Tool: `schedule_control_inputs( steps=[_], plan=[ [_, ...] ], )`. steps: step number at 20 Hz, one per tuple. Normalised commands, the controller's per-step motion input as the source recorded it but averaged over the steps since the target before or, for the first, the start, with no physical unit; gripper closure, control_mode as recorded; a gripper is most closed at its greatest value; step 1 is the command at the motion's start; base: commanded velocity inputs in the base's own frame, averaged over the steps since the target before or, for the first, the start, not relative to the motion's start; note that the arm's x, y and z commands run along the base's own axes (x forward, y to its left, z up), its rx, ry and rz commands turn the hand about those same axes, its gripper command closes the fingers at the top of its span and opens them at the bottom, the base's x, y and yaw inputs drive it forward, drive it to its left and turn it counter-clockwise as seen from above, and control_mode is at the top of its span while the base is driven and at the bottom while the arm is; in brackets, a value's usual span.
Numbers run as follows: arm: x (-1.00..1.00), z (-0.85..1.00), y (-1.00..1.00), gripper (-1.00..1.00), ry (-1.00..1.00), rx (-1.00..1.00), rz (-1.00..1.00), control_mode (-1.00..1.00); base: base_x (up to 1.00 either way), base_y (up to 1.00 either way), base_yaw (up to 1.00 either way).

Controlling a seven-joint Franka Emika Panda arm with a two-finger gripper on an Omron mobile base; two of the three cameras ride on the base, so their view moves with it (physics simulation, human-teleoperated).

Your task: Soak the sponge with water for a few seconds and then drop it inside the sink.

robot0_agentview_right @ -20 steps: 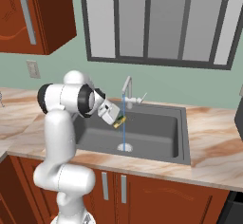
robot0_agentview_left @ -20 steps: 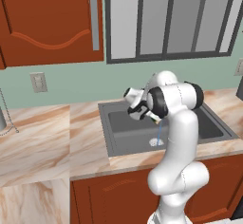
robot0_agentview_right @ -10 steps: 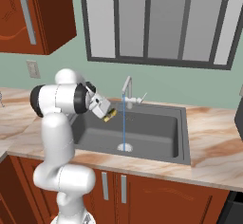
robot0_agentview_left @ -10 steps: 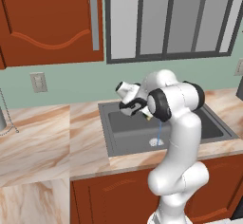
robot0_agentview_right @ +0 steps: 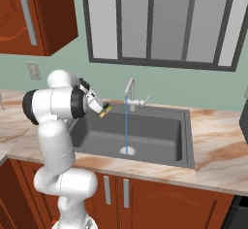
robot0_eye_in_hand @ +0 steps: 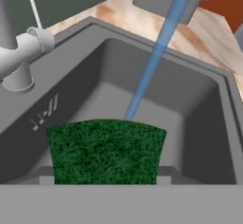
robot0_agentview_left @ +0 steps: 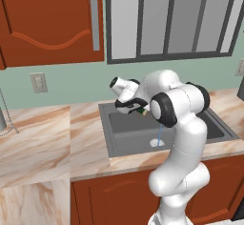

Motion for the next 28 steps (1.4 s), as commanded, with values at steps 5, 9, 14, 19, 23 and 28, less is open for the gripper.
schedule_control_inputs(
  steps=[5, 9, 14, 19, 23, 28],
  plan=[
    [-0.06, 0.18, 0.02, 1.00, 0.06, 0.00, 0.26, -1.00, 0.00, 0.00, 0.00],
    [-0.04, 0.09, 0.00, 1.00, 0.00, 0.02, 0.23, -1.00, 0.00, 0.00, 0.00],
    [-0.11, 0.05, 0.00, 1.00, 0.01, 0.09, 0.23, -1.00, 0.00, 0.00, 0.00],
    [-0.11, 0.01, 0.18, 1.00, 0.01, 0.12, 0.19, -1.00, 0.00, 0.00, 0.00],
    [-0.01, 0.01, 0.07, 1.00, 0.00, 0.10, 0.14, -1.00, 0.00, 0.00, 0.00],
    [0.00, 0.02, 0.13, 1.00, 0.00, 0.08, 0.14, -1.00, 0.00, 0.00, 0.00]
  ],
)
